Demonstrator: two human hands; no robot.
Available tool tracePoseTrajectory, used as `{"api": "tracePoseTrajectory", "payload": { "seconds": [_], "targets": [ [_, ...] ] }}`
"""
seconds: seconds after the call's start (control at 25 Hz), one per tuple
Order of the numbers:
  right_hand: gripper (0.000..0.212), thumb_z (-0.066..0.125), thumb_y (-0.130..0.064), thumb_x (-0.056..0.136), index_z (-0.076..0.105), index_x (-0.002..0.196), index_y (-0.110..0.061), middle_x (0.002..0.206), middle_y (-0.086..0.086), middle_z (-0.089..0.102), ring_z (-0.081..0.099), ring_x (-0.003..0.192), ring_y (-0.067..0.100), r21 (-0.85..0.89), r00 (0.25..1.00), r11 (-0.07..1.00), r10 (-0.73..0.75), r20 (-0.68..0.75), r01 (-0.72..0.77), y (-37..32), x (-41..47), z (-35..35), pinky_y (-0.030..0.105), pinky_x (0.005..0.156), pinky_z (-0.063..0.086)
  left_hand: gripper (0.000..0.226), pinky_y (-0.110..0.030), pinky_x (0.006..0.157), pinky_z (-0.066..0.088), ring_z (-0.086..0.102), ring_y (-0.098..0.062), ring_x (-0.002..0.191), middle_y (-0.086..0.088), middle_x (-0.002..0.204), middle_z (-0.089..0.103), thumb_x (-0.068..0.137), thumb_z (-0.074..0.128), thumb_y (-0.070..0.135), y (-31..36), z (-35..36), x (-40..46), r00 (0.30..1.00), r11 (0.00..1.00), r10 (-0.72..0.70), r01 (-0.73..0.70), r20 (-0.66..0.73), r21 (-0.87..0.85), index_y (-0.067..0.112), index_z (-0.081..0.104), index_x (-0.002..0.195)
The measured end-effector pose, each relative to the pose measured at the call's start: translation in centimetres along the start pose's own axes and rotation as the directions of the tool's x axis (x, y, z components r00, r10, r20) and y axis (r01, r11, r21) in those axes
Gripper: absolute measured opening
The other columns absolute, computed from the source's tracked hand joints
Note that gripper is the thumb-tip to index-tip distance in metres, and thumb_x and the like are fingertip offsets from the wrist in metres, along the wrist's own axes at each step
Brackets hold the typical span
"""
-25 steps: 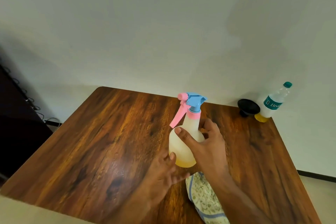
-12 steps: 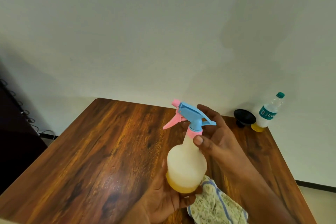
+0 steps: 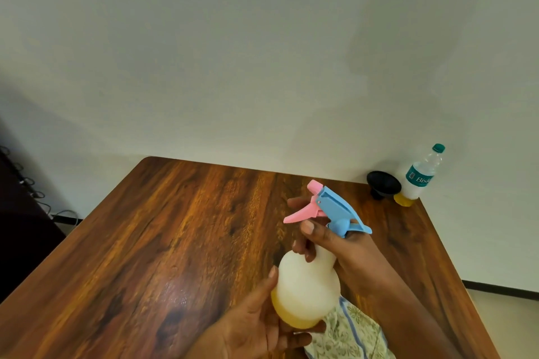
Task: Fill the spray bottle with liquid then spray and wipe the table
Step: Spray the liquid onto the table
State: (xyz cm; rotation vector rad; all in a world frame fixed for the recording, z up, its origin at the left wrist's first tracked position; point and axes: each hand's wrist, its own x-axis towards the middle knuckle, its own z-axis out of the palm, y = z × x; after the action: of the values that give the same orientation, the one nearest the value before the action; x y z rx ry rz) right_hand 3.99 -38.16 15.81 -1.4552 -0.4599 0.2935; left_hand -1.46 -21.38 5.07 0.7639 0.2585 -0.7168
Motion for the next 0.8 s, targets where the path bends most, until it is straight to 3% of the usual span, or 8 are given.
{"api": "tracePoseTrajectory", "payload": {
  "seconds": [0.12, 0.2, 0.28, 0.36, 0.48, 0.6, 0.68, 0.8],
  "targets": [
    [0.031, 0.07, -0.035, 0.08, 0.07, 0.107, -0.02, 0.067, 0.007, 0.064, 0.059, 0.058, 0.018, -0.076, 0.999, 0.997, 0.012, -0.044, -0.015, 0.5, -0.3, 0.1, 0.03, 0.066, 0.055, 0.065, -0.045, 0.09, 0.048, 0.062, -0.032, 0.111, -0.017, 0.125, 0.069, 0.069, 0.068, 0.062, 2.4, 1.1, -0.1, 0.91, 0.924, 0.304, -0.211, -0.281, 0.317, 0.018, 0.071, 0.118],
    [0.033, 0.068, -0.033, 0.079, 0.067, 0.108, -0.016, 0.066, 0.006, 0.064, 0.059, 0.057, 0.016, -0.118, 0.997, 0.992, 0.042, -0.057, -0.048, 1.2, -0.6, 0.1, 0.029, 0.065, 0.056, 0.056, -0.042, 0.097, 0.048, 0.064, -0.024, 0.113, -0.009, 0.118, 0.072, 0.069, 0.073, 0.052, 4.4, 1.9, -0.7, 0.747, 0.777, 0.595, -0.44, -0.297, 0.45, 0.016, 0.072, 0.112],
    [0.03, 0.07, -0.036, 0.08, 0.068, 0.104, -0.019, 0.066, 0.007, 0.064, 0.06, 0.058, 0.016, -0.118, 0.996, 0.991, 0.047, -0.075, -0.056, 1.5, -0.9, 0.1, 0.029, 0.064, 0.056, 0.049, -0.045, 0.106, 0.045, 0.063, -0.023, 0.119, -0.006, 0.118, 0.072, 0.076, 0.077, 0.042, 5.9, 3.3, -1.2, 0.673, 0.666, 0.717, -0.583, -0.182, 0.466, 0.012, 0.07, 0.114],
    [0.026, 0.073, -0.045, 0.078, 0.069, 0.093, -0.024, 0.066, 0.007, 0.064, 0.061, 0.058, 0.017, -0.116, 0.997, 0.993, 0.024, -0.069, -0.032, 1.5, -0.9, 0.3, 0.028, 0.063, 0.056, 0.047, -0.044, 0.104, 0.047, 0.061, -0.026, 0.121, -0.011, 0.124, 0.069, 0.079, 0.079, 0.037, 6.7, 4.9, -1.4, 0.691, 0.632, 0.722, -0.634, -0.041, 0.445, 0.011, 0.069, 0.118],
    [0.029, 0.072, -0.053, 0.073, 0.069, 0.087, -0.028, 0.066, 0.007, 0.065, 0.06, 0.057, 0.017, -0.122, 0.999, 0.993, -0.011, -0.049, 0.005, 1.6, -1.0, 0.6, 0.028, 0.06, 0.056, 0.046, -0.039, 0.1, 0.05, 0.062, -0.026, 0.119, -0.015, 0.129, 0.066, 0.08, 0.074, 0.025, 6.7, 6.4, -1.1, 0.762, 0.705, 0.645, -0.621, 0.055, 0.342, 0.006, 0.068, 0.122],
    [0.02, 0.071, -0.043, 0.08, 0.068, 0.092, -0.027, 0.067, 0.008, 0.064, 0.06, 0.057, 0.016, -0.149, 0.998, 0.989, -0.024, -0.054, 0.016, 1.7, -1.2, 0.6, 0.027, 0.06, 0.056, 0.038, -0.045, 0.109, 0.044, 0.057, -0.028, 0.128, -0.013, 0.131, 0.066, 0.081, 0.07, 0.018, 6.2, 6.6, -0.6, 0.779, 0.748, 0.625, -0.613, 0.039, 0.254, 0.005, 0.071, 0.116],
    [0.017, 0.07, -0.033, 0.084, 0.066, 0.097, -0.022, 0.067, 0.006, 0.065, 0.061, 0.057, 0.015, -0.177, 0.998, 0.984, -0.018, -0.066, 0.007, 1.7, -1.3, 0.7, 0.027, 0.059, 0.056, 0.037, -0.046, 0.108, 0.045, 0.057, -0.028, 0.128, -0.012, 0.128, 0.068, 0.074, 0.078, 0.028, 6.1, 6.9, -0.4, 0.771, 0.751, 0.636, -0.617, -0.008, 0.236, 0.009, 0.076, 0.106],
    [0.024, 0.068, -0.029, 0.081, 0.064, 0.102, -0.018, 0.069, 0.004, 0.066, 0.062, 0.057, 0.015, -0.202, 0.997, 0.979, 0.0, -0.082, -0.017, 1.9, -1.3, 1.0, 0.027, 0.059, 0.055, 0.06, -0.045, 0.1, 0.05, 0.062, -0.027, 0.12, -0.013, 0.125, 0.069, 0.057, 0.091, 0.048, 6.0, 7.2, -0.3, 0.779, 0.767, 0.624, -0.596, -0.062, 0.235, 0.008, 0.073, 0.098]
  ]
}}
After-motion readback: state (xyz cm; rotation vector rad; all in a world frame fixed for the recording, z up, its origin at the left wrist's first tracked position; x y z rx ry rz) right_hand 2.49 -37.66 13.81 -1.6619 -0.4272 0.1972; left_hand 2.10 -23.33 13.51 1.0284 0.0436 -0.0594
